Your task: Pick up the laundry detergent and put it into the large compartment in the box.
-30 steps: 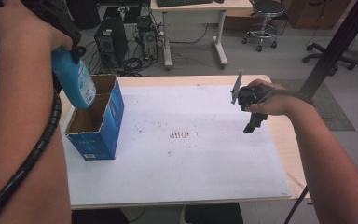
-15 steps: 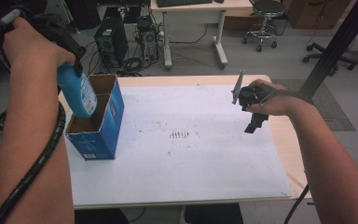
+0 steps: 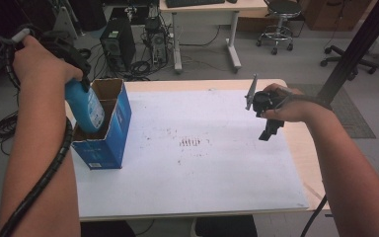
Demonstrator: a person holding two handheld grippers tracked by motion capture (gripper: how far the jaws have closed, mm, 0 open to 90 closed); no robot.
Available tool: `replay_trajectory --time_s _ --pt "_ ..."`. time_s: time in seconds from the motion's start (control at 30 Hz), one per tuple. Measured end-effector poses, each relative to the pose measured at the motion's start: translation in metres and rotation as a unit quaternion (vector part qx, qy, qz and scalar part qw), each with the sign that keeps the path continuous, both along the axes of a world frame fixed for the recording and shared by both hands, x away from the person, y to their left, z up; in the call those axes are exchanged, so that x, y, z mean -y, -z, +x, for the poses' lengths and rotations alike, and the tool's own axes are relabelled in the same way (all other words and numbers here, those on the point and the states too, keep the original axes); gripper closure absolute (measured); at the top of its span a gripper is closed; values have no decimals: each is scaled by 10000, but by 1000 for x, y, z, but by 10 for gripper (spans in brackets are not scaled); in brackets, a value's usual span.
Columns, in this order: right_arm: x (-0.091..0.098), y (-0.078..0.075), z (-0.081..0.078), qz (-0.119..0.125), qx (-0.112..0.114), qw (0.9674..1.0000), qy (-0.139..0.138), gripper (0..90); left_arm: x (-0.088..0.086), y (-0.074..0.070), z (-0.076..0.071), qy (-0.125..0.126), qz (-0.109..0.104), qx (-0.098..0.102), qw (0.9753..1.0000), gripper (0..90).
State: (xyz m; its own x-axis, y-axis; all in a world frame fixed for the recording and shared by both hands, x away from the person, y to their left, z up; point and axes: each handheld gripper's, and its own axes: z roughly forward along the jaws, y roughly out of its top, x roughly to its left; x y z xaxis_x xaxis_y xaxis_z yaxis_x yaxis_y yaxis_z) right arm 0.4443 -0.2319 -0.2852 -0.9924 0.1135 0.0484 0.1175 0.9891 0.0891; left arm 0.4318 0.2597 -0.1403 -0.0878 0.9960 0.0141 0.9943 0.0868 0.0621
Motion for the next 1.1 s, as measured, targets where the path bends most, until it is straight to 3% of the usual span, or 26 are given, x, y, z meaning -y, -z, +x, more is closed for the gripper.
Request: replay_trajectory --time_s 0.47,1.1 --pt "-2 3 0 -25 -11 10000 -43 52 -6 40 1 -31 -122 -153 9998 373" --pt "-2 6 0 -22 -29 10000 -22 52 0 86 6 41 -169 -326 9993 373"
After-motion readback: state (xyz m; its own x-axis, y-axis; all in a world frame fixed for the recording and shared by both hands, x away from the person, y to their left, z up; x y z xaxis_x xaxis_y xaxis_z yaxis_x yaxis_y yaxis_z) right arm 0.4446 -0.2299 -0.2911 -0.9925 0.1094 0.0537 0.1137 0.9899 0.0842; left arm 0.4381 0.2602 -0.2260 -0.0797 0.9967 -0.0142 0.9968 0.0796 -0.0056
